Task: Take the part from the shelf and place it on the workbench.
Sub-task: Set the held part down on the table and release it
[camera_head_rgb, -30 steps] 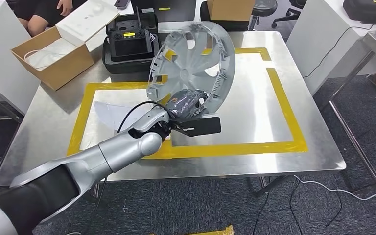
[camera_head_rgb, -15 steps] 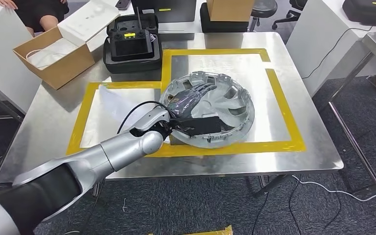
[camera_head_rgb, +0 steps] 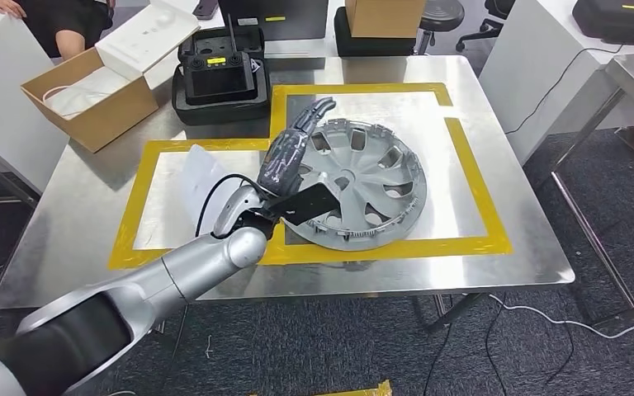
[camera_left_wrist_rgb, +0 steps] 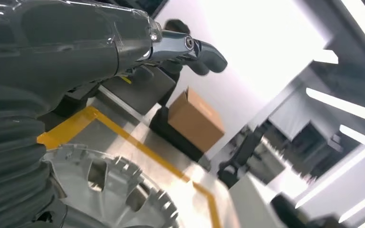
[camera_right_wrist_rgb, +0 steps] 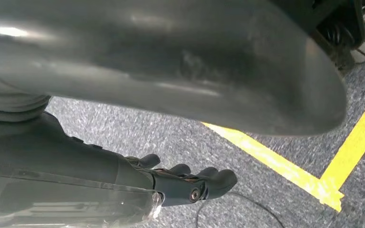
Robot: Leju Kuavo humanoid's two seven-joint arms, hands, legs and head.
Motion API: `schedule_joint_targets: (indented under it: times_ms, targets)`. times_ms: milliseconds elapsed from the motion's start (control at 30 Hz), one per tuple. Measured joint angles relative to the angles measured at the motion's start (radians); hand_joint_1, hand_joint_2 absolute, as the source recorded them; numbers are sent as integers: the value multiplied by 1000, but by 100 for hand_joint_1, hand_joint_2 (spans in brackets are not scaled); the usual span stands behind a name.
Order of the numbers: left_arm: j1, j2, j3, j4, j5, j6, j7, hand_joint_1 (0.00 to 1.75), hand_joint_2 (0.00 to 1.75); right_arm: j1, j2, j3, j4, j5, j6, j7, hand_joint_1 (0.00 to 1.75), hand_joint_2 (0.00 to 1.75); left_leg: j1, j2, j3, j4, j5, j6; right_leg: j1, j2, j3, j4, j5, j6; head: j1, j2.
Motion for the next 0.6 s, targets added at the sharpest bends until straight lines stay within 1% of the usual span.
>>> schedule_joint_targets:
  times_ms: [33,67,100,133,167,200,233,267,300,333,367,400,433,467,533,567,600]
  targets:
    - [13,-2,17,-25,9,16,-7,0,175,2,0,0,0,0,-1,0,0,0,1,0,0,-1,2,5,-1,0,-1,4,-4,5,0,0]
    - [23,-4,33,-49,17,25,-13,0,131,4,0,0,0,0,-3,0,0,0,4,0,0,-3,3,10,-3,-1,-7,19,-18,11,2,0]
    - [30,-6,47,-71,28,30,-20,0,87,4,-1,0,0,0,-5,0,0,0,6,1,0,-4,5,13,-5,-2,-22,55,-42,18,4,0]
    - [38,-8,61,-91,44,34,-30,0,44,5,0,0,0,0,-6,0,0,0,7,2,1,-4,5,15,-7,-2,-46,110,-74,25,6,0]
    - [48,-10,74,-111,66,38,-44,0,0,6,0,0,0,-1,-8,0,0,0,7,5,0,-4,5,17,-10,-3,-76,177,-107,30,7,0]
    - [61,-10,88,-132,90,39,-57,0,0,7,0,0,0,-3,-10,0,0,0,7,7,0,-4,5,17,-13,-3,-104,239,-132,34,7,0]
    - [73,-11,100,-154,113,37,-68,0,0,9,0,0,0,-4,-12,0,0,0,7,9,0,-4,4,17,-14,-3,-120,276,-140,36,7,0]
    - [85,-11,112,-177,134,33,-75,0,0,11,0,0,0,-5,-14,0,0,0,7,10,1,-4,4,17,-15,-3,-120,276,-129,36,7,0]
    - [95,-11,122,-202,150,28,-79,0,0,12,0,0,0,-6,-15,-1,0,0,7,10,1,-4,4,16,-15,-3,-102,238,-101,34,7,0]
    - [101,-11,131,-228,162,22,-81,0,0,13,0,0,0,-7,-17,-1,0,0,7,10,2,-4,4,16,-15,-3,-67,170,-64,30,7,0]
    - [106,-11,140,-253,169,18,-81,0,0,13,0,0,0,-8,-18,-1,0,0,6,10,2,-4,3,14,-14,-3,-30,98,-36,25,7,0]
    - [110,-12,147,-276,174,15,-81,0,0,13,-1,0,0,-8,-19,-1,0,0,5,10,1,-4,3,10,-12,-2,-3,41,-19,20,6,0]
    - [114,-12,153,-296,177,14,-81,0,0,13,-1,0,0,-9,-20,-2,0,0,5,10,0,-4,4,5,-9,-2,13,7,-12,15,6,0]
    - [118,-12,157,-312,179,13,-81,0,0,14,-1,0,0,-10,-21,-2,0,0,5,10,-1,-6,6,-1,-6,-2,17,-3,-16,11,6,0]
    - [126,-11,166,-339,181,12,-81,0,0,17,-1,0,0,-11,-21,-2,0,0,9,10,0,-10,7,-14,-5,-3,19,-12,-9,1,5,0]
    - [129,-11,171,-352,182,11,-81,0,0,18,-1,0,0,-12,-22,-2,0,0,9,9,-2,-3,-2,-18,-6,-3,22,-20,-4,-6,5,0]
    - [131,-11,176,-364,183,10,-82,0,0,18,-1,0,0,-12,-23,-2,0,0,9,8,-14,23,-21,-21,-7,-4,25,-28,2,-13,4,0]
